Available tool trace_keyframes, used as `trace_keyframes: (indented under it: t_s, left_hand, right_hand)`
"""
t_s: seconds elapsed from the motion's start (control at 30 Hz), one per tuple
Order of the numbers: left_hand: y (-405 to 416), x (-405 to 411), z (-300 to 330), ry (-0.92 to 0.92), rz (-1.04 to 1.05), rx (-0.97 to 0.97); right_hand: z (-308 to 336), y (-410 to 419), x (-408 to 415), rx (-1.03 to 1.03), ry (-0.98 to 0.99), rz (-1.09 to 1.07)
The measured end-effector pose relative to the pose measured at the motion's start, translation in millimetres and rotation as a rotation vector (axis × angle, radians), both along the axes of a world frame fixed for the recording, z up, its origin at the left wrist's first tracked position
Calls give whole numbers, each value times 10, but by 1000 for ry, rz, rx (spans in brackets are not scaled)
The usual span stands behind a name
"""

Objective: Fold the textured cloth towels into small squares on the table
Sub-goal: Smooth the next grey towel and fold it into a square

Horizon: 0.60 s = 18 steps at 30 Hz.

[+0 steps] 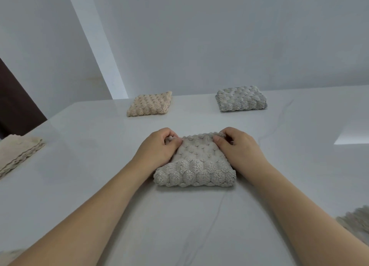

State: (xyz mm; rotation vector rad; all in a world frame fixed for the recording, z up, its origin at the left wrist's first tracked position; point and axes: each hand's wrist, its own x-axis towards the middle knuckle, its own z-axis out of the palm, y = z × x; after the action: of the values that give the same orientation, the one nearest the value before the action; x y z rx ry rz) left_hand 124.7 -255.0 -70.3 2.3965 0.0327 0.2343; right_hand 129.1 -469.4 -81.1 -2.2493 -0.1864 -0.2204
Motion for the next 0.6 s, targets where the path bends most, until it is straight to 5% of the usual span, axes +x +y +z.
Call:
trace_keyframes:
  t_s: [0.33, 0.6]
  left_hand:
    - [-17, 30, 60, 141, -47, 320]
    - [-95, -80, 112, 30, -274, -174]
  right_hand:
    - [73, 25, -16, -193, 65, 37]
    - [209, 14, -62, -244, 61, 137]
